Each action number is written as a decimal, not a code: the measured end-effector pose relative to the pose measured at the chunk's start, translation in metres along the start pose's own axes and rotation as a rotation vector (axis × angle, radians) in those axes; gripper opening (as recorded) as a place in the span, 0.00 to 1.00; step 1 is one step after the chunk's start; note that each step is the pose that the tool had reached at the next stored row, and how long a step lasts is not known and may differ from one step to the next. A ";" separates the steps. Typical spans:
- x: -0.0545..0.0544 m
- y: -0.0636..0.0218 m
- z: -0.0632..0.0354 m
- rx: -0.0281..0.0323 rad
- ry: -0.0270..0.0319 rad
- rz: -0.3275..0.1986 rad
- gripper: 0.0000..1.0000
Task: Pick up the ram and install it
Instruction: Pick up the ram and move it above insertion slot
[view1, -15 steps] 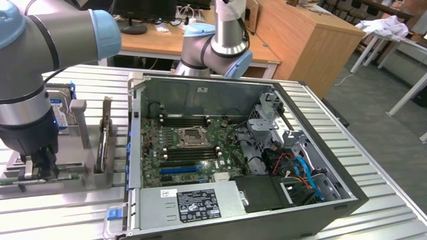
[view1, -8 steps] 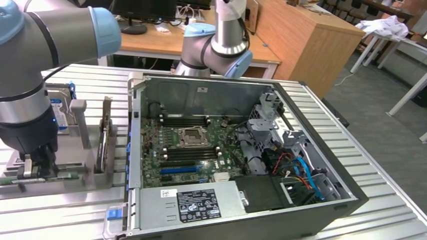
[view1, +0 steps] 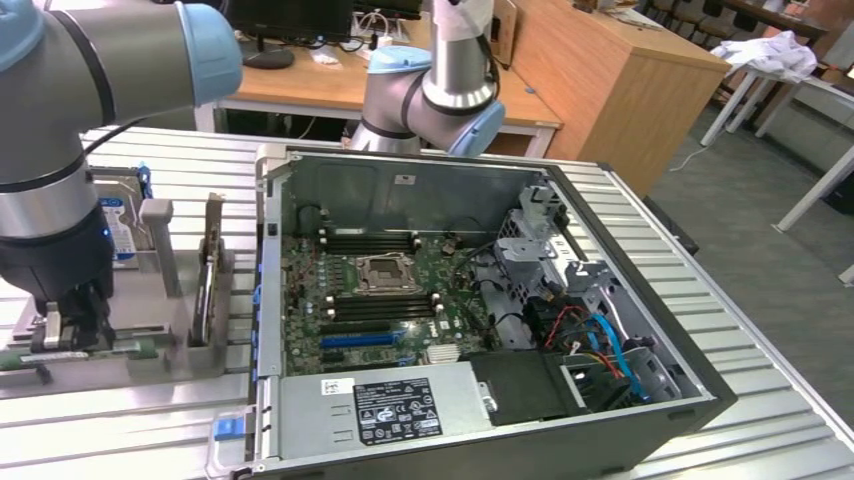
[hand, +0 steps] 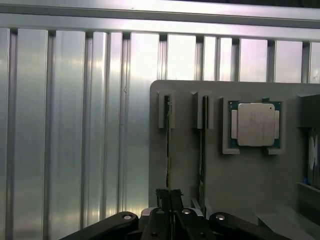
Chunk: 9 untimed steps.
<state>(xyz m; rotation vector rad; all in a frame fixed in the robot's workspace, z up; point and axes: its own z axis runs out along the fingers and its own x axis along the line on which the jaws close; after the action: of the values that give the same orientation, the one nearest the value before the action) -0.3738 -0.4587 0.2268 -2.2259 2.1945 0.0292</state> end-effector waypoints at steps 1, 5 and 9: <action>0.000 0.0000 -0.0008 0.0000 0.0000 0.000 0.11; 0.000 0.0000 -0.0035 0.0000 0.0000 0.000 0.11; 0.000 0.0000 -0.0058 -0.0001 0.0000 0.000 0.11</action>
<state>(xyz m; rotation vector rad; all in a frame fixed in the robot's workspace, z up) -0.3737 -0.4587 0.2326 -2.2260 2.1946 0.0293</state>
